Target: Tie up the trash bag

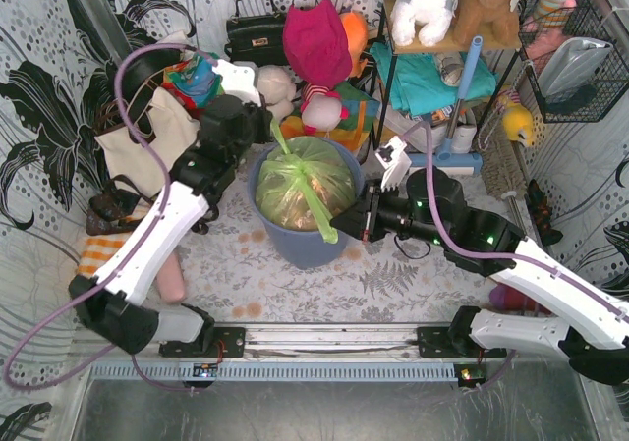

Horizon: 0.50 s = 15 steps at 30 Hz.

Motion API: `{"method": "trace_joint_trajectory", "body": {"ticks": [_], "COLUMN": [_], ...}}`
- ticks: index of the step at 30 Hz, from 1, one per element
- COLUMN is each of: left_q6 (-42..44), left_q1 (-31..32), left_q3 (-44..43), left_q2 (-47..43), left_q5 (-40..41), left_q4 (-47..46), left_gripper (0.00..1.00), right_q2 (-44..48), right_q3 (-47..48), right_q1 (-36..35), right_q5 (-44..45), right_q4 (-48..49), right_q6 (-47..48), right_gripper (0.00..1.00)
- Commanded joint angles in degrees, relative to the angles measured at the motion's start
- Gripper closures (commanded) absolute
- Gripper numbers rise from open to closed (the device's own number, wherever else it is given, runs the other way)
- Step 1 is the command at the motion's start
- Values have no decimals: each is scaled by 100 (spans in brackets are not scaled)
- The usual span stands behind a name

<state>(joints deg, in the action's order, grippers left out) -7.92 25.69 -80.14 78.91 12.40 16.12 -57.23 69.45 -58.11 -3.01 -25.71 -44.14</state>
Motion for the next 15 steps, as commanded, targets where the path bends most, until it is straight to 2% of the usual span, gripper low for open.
{"method": "trace_joint_trajectory", "body": {"ticks": [1,2,5,11,15], "left_q6": [-182,-217,-332,-523,-530], "left_q1": [-30,-29,-33,-38,-29], "left_q3": [-68,-90,-129,186,263], "left_q2": [-664,-718,-823,-1102,-1119], "left_q5": [-895,-1003,-1283,-1532,-1557], "left_q4": [-826,-807,-694,-914,-889], "left_gripper": [100,100,100,100,100], "right_q2": [-138,-198,-450,-680,-818], "right_q3": [465,536,789,676,516], "right_q1": [-27,-27,-32,-30,-27], "right_q5": [475,573,876,525,407], "right_q4": [403,290,-221,-386,-207], "right_q6": [565,573,569,423,458], "right_gripper": [70,57,46,43,45]}}
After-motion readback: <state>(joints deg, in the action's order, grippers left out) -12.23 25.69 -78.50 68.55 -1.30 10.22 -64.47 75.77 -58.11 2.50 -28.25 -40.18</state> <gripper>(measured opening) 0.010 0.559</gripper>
